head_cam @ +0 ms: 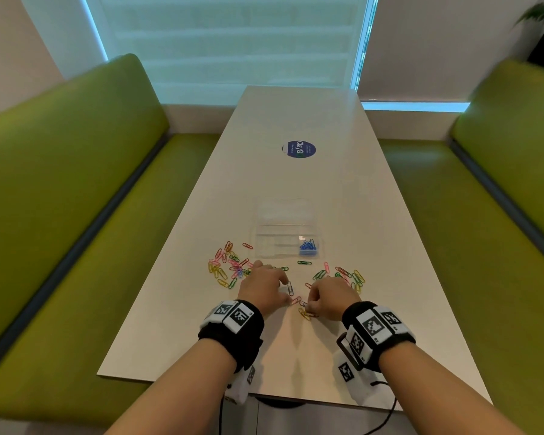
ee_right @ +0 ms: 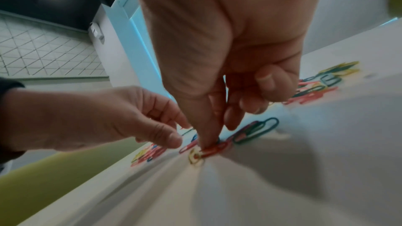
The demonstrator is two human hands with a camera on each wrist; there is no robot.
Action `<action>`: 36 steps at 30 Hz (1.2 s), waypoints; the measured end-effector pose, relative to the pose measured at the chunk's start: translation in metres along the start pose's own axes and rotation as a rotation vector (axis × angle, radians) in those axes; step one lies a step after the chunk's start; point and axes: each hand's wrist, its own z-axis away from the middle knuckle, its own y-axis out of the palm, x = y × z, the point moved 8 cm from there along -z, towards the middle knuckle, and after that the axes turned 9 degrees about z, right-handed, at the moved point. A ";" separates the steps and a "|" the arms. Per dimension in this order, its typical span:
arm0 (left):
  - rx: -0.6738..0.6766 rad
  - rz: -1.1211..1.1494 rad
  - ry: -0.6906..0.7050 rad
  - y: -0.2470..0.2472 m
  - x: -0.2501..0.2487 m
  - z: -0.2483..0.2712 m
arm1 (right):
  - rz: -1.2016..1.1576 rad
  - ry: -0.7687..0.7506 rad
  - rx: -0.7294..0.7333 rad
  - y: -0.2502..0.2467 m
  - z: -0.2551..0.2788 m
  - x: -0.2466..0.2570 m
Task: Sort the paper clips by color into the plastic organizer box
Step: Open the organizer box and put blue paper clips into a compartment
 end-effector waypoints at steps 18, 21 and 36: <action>0.070 -0.049 -0.049 0.001 -0.005 -0.011 | -0.179 0.120 -0.321 -0.085 -0.047 -0.027; 0.105 -0.039 -0.067 0.000 -0.005 -0.016 | -0.170 0.129 -0.300 -0.085 -0.060 -0.024; 0.124 0.028 -0.142 -0.005 -0.005 -0.031 | -0.223 0.081 -0.287 -0.076 -0.073 -0.024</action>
